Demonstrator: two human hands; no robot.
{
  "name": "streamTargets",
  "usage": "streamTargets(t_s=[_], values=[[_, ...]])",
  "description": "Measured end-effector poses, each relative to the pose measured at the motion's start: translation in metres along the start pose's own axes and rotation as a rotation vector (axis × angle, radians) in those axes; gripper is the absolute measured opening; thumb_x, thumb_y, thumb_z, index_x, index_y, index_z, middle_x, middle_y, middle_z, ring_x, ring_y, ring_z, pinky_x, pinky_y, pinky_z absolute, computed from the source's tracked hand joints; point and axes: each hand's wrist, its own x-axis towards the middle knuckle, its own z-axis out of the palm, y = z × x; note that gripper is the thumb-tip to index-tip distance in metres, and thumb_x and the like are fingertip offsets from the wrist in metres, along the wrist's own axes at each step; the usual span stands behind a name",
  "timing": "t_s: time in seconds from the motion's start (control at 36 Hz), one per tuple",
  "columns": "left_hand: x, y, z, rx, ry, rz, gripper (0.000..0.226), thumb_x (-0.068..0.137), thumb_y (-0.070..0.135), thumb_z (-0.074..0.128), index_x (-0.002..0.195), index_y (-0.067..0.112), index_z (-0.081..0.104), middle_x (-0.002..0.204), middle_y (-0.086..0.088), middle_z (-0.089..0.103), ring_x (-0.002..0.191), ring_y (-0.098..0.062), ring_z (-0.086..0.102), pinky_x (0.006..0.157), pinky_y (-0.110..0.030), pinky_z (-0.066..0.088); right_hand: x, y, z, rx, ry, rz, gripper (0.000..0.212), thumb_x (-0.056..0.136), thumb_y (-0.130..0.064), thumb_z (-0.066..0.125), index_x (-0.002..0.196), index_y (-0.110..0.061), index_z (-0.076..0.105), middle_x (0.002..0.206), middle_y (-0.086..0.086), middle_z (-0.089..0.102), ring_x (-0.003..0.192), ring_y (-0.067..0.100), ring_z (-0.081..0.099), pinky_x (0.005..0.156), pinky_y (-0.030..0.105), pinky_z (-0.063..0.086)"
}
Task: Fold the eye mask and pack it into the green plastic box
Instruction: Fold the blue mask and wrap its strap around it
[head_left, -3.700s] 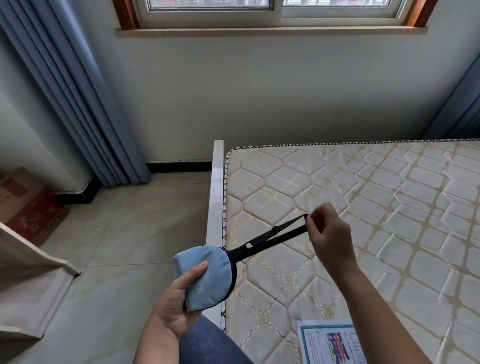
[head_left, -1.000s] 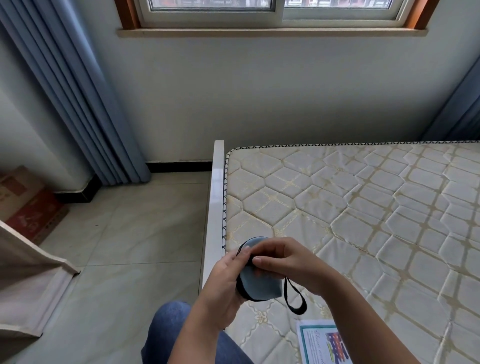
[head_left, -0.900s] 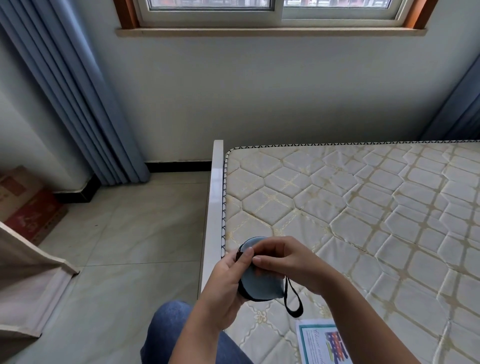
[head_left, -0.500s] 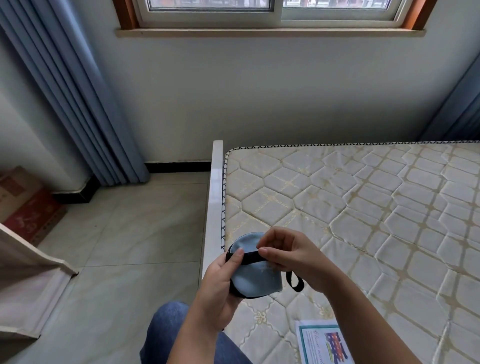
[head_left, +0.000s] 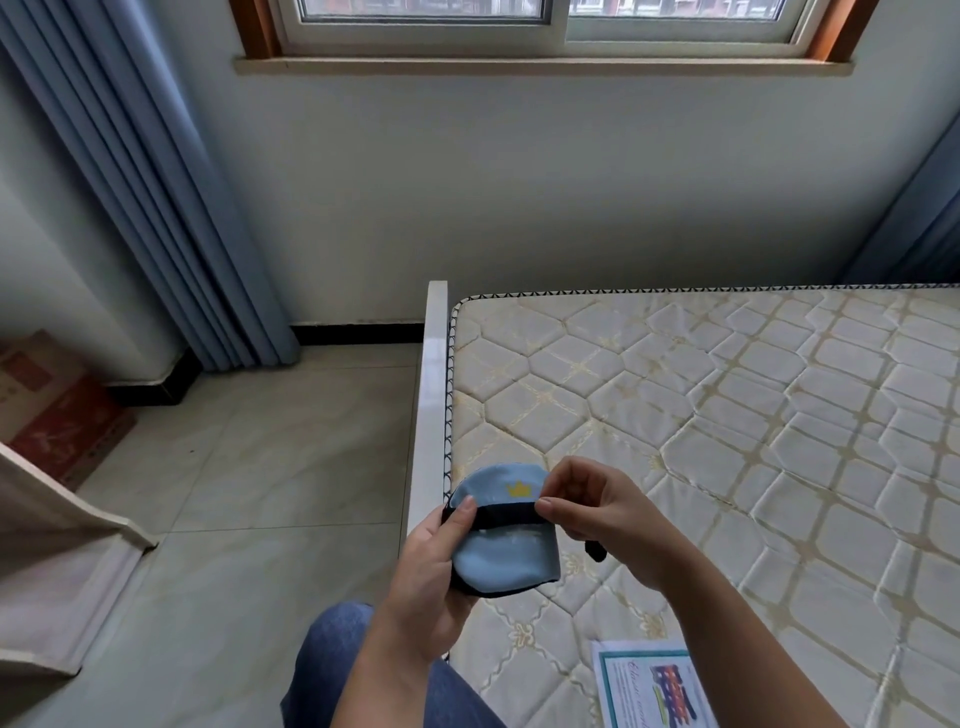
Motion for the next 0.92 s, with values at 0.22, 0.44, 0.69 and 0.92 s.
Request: streamTargets(t_s=[0.22, 0.44, 0.69, 0.92], values=[[0.000, 0.007, -0.002, -0.063, 0.033, 0.057, 0.038, 0.076, 0.023, 0.056, 0.107, 0.002, 0.062, 0.096, -0.017, 0.072, 0.082, -0.027, 0.071, 0.060, -0.033, 0.057, 0.000, 0.003, -0.005, 0.042, 0.022, 0.002, 0.012, 0.082, 0.001, 0.060, 0.074, -0.004, 0.053, 0.057, 0.002, 0.050, 0.049, 0.008, 0.038, 0.047, 0.018, 0.030], [0.000, 0.004, 0.000, -0.184, -0.018, -0.011, 0.041, 0.078, 0.026, 0.053, 0.112, 0.005, 0.062, 0.106, -0.020, 0.069, 0.089, -0.030, 0.070, 0.065, -0.039, 0.058, 0.000, 0.007, -0.002, 0.155, -0.046, 0.017, 0.011, 0.078, -0.016, 0.061, 0.083, -0.007, 0.058, 0.057, -0.004, 0.052, 0.051, 0.007, 0.041, 0.050, 0.016, 0.034], [0.002, -0.001, -0.002, -0.144, -0.040, -0.115, 0.044, 0.077, 0.034, 0.053, 0.116, 0.014, 0.060, 0.097, -0.014, 0.073, 0.076, -0.025, 0.072, 0.056, -0.033, 0.056, 0.000, 0.010, 0.011, 0.459, -0.154, 0.019, 0.057, 0.056, -0.044, 0.084, 0.082, -0.005, 0.053, 0.059, 0.001, 0.048, 0.052, 0.009, 0.040, 0.054, 0.020, 0.037], [0.011, -0.012, 0.006, 0.233, 0.081, -0.077, 0.037, 0.100, 0.027, 0.027, 0.096, 0.017, 0.062, 0.066, 0.000, 0.072, 0.061, -0.012, 0.065, 0.060, -0.029, 0.045, 0.000, 0.002, 0.023, 0.384, -0.171, -0.002, 0.013, 0.078, -0.023, 0.062, 0.081, -0.010, 0.058, 0.063, -0.003, 0.057, 0.057, 0.007, 0.052, 0.058, 0.018, 0.048]])
